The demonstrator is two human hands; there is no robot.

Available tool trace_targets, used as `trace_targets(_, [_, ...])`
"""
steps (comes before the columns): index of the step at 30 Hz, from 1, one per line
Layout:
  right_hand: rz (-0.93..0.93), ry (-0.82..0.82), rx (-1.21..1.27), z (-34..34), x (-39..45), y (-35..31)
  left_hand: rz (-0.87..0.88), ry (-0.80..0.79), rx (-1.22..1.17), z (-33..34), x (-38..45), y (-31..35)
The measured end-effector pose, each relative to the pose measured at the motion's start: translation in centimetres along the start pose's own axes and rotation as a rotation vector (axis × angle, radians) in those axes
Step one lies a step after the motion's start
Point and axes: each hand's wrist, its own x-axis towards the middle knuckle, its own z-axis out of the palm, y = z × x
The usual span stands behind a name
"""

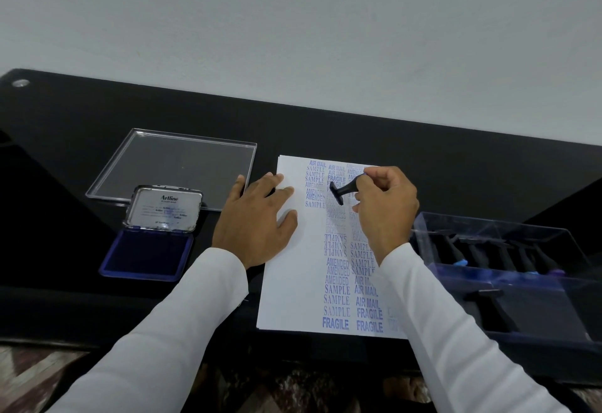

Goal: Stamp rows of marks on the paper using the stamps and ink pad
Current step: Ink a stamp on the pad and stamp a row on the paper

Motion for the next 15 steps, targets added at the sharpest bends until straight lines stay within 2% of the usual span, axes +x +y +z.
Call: trace_targets(15, [-0.005, -0.002, 0.001, -0.15, -0.32, -0.49, 0.008, 0.016, -0.003, -0.11, -0.05, 0.05])
